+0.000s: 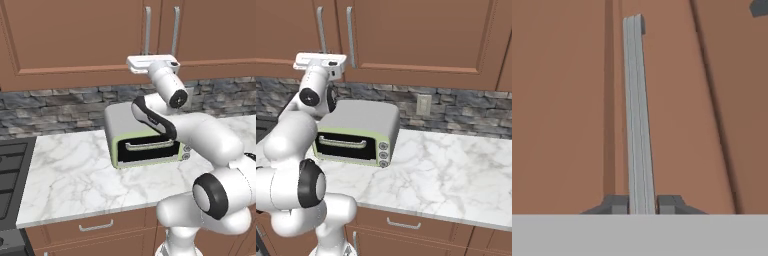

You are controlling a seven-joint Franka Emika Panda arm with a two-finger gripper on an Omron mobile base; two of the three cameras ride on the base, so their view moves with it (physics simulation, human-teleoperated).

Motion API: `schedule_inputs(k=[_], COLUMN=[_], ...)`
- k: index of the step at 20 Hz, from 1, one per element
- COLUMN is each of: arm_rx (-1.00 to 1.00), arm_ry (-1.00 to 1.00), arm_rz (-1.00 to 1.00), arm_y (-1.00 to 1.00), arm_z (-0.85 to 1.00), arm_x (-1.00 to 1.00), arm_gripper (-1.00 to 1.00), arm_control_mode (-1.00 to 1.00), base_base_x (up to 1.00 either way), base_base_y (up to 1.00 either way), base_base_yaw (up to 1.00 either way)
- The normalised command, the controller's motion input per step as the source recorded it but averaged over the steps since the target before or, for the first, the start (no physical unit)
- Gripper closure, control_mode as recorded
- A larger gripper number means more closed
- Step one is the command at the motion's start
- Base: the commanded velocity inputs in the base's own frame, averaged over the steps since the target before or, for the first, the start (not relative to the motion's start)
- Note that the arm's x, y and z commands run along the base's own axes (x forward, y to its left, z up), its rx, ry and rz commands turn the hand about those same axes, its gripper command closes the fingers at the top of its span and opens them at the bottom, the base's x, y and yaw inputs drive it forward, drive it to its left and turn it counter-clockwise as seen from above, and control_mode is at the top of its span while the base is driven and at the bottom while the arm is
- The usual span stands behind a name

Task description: Get the candle and the liquor from the cabinet and move them to the dining counter.

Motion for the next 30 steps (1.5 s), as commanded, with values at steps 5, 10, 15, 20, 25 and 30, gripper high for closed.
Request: schedule_inputs(k=[5, 10, 15, 20, 25, 30], arm_rx=[0.0, 0.0, 0.0, -0.02, -0.03, -0.04], arm_ry=[0.0, 0.0, 0.0, 0.0, 0.0, 0.0], arm_rz=[0.1, 0.16, 0.19, 0.2, 0.19, 0.16], arm_y=[0.28, 0.39, 0.54, 0.61, 0.63, 0.68], arm_z=[0.0, 0.0, 0.0, 0.0, 0.0, 0.0], arm_x=[-0.67, -0.71, -0.62, -0.66, -0.78, -0.8], arm_gripper=[1.0, 1.0, 1.0, 1.0, 1.0, 1.0], arm_control_mode=[-1.0, -1.0, -1.0, -1.0, -1.0, -1.0], base_base_x=[0.0, 0.0, 0.0, 0.0, 0.0, 0.0], base_base_y=[0.0, 0.0, 0.0, 0.0, 0.0, 0.0], base_base_yaw=[0.0, 0.0, 0.0, 0.0, 0.0, 0.0])
